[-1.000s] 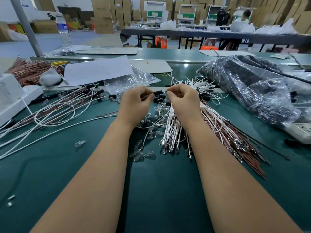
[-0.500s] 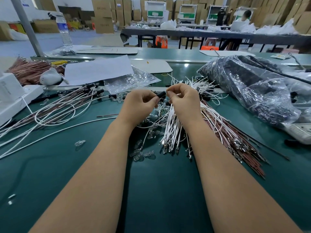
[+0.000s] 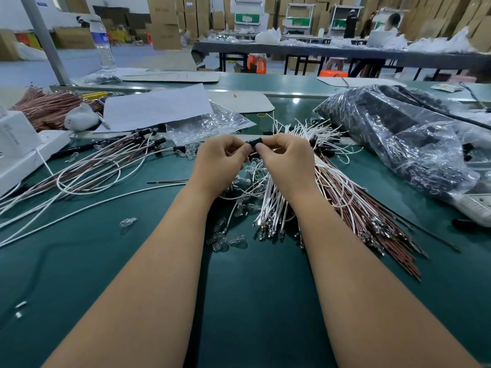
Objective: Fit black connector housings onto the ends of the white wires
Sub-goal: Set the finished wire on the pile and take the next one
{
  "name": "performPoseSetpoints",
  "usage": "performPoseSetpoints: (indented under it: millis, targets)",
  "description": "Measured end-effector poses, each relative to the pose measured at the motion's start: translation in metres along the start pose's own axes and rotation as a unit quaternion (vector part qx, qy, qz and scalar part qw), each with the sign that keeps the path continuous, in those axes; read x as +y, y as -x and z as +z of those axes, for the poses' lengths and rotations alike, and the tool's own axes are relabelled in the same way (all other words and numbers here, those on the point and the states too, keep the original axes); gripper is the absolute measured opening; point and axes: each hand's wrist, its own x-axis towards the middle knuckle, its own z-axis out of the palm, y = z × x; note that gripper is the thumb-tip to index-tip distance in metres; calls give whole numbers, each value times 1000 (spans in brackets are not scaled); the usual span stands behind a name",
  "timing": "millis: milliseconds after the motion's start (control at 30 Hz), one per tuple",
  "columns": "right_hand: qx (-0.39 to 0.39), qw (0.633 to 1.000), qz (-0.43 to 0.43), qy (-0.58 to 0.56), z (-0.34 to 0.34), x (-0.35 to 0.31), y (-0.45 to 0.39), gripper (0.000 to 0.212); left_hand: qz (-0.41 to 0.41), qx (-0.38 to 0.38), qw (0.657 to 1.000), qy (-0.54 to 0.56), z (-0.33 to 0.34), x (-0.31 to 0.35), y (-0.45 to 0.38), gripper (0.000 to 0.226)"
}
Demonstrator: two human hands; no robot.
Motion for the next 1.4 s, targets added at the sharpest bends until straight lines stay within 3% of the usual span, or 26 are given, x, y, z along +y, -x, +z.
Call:
performPoseSetpoints:
  millis: [400,500,600,700,767,933,1200,1300,1400]
  targets:
    - [11,1000,-5,18,2,4,-2,4,-30,-93,995,31,-5,5,-3,27]
    - [0,999,-2,38,1,2,-2,11,-23,-73,996,42,-5,4,-2,28]
    - [-82,987,-40,129,3,0,-1,19,-30,-11,999,28,-2,2,-3,17]
    - [-197,931,-95,292,9,-2,3,25,-47,35,998,10,-2,-3,-5,10]
    - [-218,908,-102,342,10,-3,3,27,-51,38,998,14,-2,-6,-6,8]
    - [-220,928,-39,299,7,-9,4,20,-43,44,998,-23,-2,-12,-7,9]
    - [-232,912,9,339,11,-12,2,23,-32,69,995,-59,2,-12,-7,14]
    - [-217,930,8,297,10,-10,2,14,-35,64,995,-61,1,-12,-7,14]
    - [-153,958,2,243,8,-5,3,9,-41,34,998,-42,-1,-11,-6,12]
